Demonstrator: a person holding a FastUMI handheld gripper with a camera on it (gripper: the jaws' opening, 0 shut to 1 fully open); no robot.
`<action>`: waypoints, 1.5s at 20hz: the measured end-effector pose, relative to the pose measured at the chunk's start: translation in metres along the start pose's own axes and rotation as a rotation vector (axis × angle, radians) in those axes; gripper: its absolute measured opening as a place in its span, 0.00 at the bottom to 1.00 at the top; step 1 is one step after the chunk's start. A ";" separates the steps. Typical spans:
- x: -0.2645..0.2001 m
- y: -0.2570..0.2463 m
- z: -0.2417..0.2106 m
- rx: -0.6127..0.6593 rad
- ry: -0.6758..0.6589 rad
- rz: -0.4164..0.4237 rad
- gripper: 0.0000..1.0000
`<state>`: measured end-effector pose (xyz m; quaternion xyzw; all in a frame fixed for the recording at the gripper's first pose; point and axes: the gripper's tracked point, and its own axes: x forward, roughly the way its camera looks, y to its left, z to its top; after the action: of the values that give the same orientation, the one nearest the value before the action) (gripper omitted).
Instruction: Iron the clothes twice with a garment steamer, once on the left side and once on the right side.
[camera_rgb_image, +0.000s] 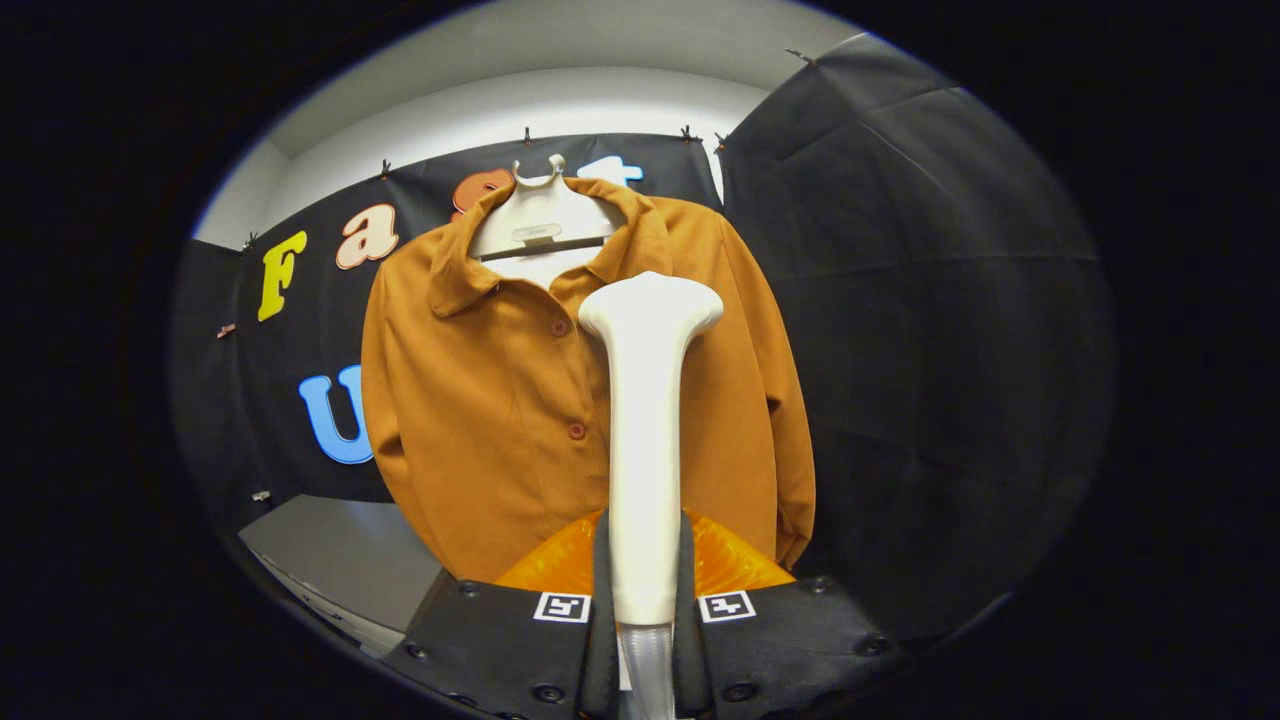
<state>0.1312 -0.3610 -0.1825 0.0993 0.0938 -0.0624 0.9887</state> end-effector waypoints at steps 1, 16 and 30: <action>0.000 -0.002 -0.006 -0.001 0.001 0.001 0.24; -0.021 -0.026 -0.150 0.006 0.257 -0.035 0.25; -0.063 -0.050 -0.249 0.012 0.453 -0.091 0.25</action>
<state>0.0195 -0.3508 -0.4191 0.1124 0.3171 -0.0835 0.9380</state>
